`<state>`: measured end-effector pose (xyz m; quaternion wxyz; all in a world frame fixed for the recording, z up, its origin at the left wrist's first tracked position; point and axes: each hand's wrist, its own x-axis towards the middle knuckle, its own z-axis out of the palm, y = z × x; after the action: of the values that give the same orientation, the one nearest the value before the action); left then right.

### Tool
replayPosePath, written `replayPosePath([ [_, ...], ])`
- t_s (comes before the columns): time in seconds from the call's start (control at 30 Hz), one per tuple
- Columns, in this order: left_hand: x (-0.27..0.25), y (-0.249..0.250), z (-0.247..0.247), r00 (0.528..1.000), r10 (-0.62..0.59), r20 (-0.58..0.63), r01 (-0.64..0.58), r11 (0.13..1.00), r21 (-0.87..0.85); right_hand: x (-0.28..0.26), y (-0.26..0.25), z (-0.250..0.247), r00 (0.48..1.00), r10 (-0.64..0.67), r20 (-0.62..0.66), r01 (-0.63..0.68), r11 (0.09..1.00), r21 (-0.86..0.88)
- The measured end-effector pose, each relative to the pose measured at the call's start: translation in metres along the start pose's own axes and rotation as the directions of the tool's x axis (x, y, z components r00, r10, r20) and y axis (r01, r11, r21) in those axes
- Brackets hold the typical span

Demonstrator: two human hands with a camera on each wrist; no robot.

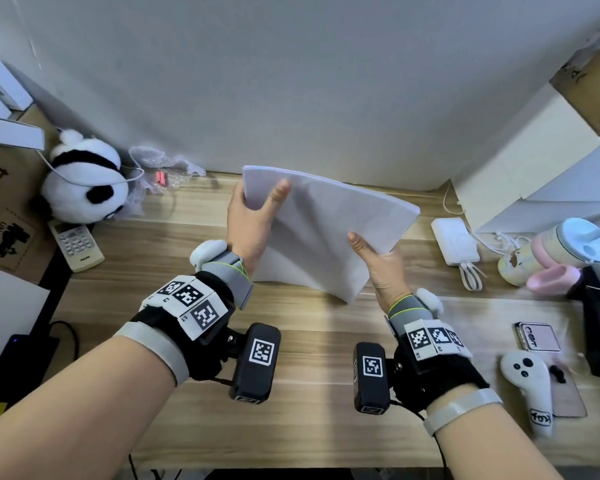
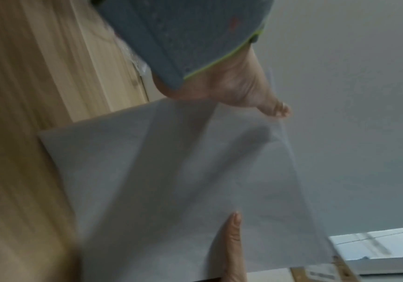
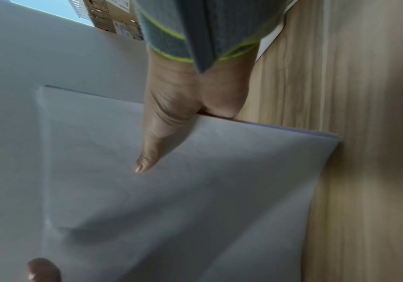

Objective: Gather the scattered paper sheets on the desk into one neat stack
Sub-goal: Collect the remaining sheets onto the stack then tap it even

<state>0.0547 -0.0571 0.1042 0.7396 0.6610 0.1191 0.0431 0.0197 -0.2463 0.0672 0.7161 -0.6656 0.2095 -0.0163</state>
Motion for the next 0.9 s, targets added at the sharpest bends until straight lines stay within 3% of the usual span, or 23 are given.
replayPosePath([
  [0.1, -0.006, -0.029, -0.012, 0.995, -0.073, 0.068, 0.063, 0.987, 0.146, -0.004, 0.019, -0.007, 0.998, 0.064, 0.020, -0.063, 0.998, -0.019],
  [0.2, -0.011, -0.056, -0.022, 0.978, -0.204, 0.046, 0.184, 0.943, 0.276, -0.008, 0.035, -0.011, 0.994, 0.094, 0.048, -0.092, 0.995, -0.045],
  [0.27, -0.011, -0.071, -0.025, 0.973, -0.231, 0.030, 0.203, 0.906, 0.371, -0.007, 0.043, -0.010, 0.992, 0.113, 0.062, -0.108, 0.992, -0.069],
  [0.5, 0.002, -0.089, -0.026, 0.961, -0.272, 0.053, 0.227, 0.884, 0.409, 0.010, 0.041, -0.005, 0.991, 0.106, -0.077, -0.119, 0.974, -0.192],
  [0.6, 0.008, -0.095, -0.032, 0.904, -0.427, 0.022, 0.377, 0.819, 0.433, 0.019, 0.046, -0.007, 0.985, 0.166, -0.039, -0.171, 0.959, -0.225],
  [0.73, 0.007, -0.118, -0.040, 0.791, -0.611, 0.027, 0.517, 0.692, 0.504, 0.026, 0.066, -0.011, 0.950, 0.311, -0.005, -0.291, 0.884, -0.367],
  [0.83, 0.003, -0.132, -0.044, 0.700, -0.712, 0.051, 0.609, 0.632, 0.480, 0.028, 0.083, -0.011, 0.925, 0.380, -0.028, -0.355, 0.832, -0.427],
  [0.9, 0.002, -0.144, -0.046, 0.671, -0.741, 0.019, 0.648, 0.599, 0.470, 0.029, 0.094, -0.011, 0.911, 0.410, -0.044, -0.386, 0.808, -0.445],
])
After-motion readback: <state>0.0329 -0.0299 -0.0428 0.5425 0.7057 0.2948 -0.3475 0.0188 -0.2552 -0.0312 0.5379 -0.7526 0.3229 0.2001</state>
